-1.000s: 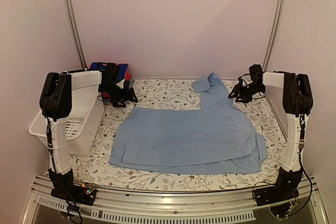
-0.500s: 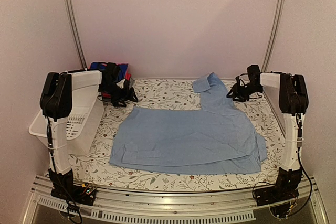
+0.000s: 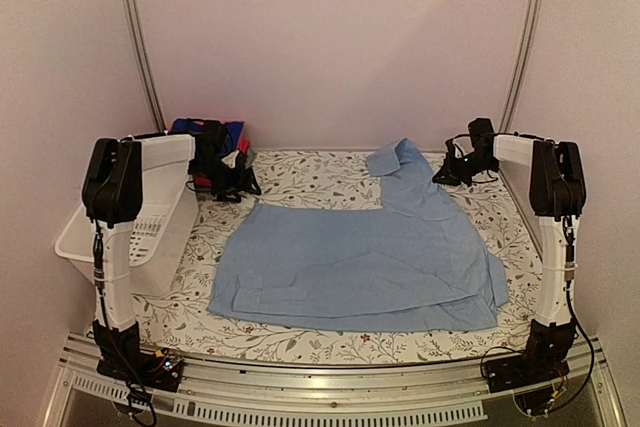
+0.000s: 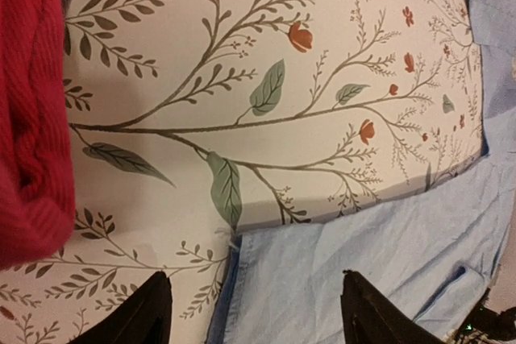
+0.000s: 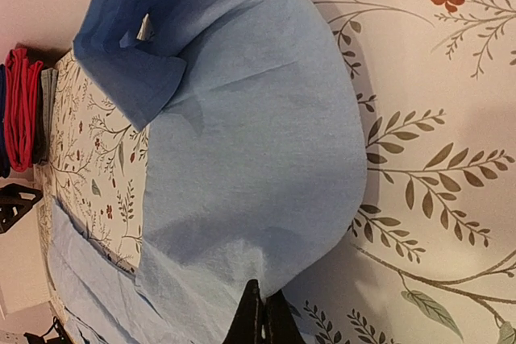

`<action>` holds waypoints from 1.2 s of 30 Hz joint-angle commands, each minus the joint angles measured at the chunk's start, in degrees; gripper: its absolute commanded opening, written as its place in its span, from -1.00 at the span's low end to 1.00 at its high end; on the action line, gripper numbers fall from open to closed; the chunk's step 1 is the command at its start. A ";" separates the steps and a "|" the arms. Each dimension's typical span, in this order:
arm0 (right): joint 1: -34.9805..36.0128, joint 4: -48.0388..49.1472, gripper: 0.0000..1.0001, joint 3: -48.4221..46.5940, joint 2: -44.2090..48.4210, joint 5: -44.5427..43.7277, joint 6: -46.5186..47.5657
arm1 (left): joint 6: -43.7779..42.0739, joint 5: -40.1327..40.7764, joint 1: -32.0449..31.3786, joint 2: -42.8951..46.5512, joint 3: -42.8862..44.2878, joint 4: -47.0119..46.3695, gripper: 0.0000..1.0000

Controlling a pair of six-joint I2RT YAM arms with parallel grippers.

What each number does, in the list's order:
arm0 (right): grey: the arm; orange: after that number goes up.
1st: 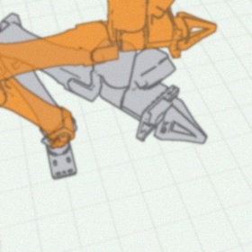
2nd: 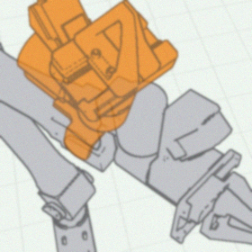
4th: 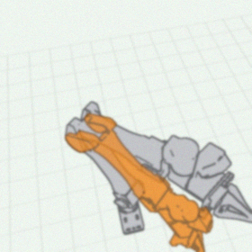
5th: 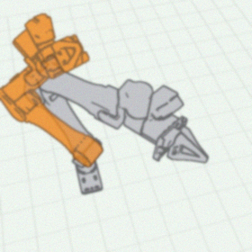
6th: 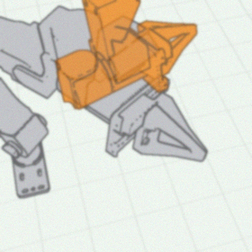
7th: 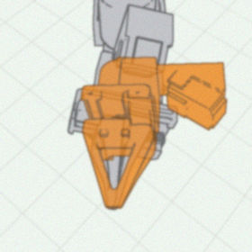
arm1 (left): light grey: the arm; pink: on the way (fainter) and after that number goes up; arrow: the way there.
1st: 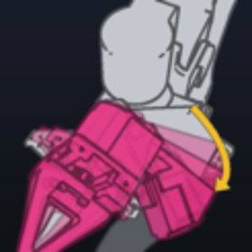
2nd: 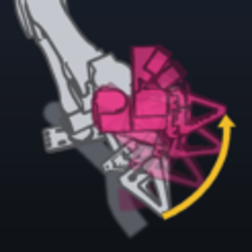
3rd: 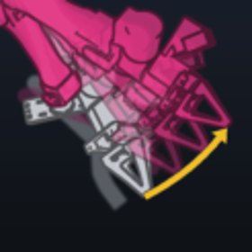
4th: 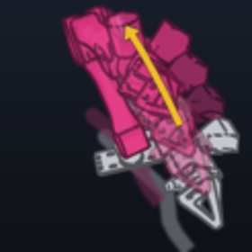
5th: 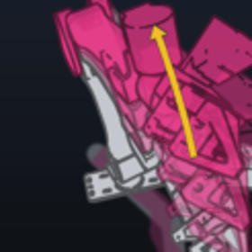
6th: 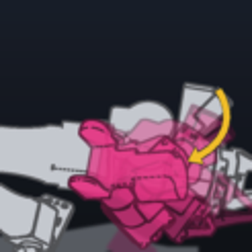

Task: Fold and stack the mixed laundry pile
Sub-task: Fold the 1/3-folded shirt at the center of the board.

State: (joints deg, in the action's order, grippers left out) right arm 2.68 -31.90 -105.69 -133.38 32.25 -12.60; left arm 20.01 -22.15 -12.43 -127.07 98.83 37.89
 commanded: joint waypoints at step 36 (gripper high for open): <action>0.41 -4.93 -1.00 -11.28 -3.18 -1.58 -0.50 | 1.57 -5.91 -0.23 -9.02 5.72 -4.67 -0.79</action>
State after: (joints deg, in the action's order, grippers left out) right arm 2.74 -36.12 -116.77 -137.38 30.55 -13.98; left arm 21.43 -27.68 -12.56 -135.15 103.24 34.39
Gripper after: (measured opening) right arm 0.005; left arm 0.162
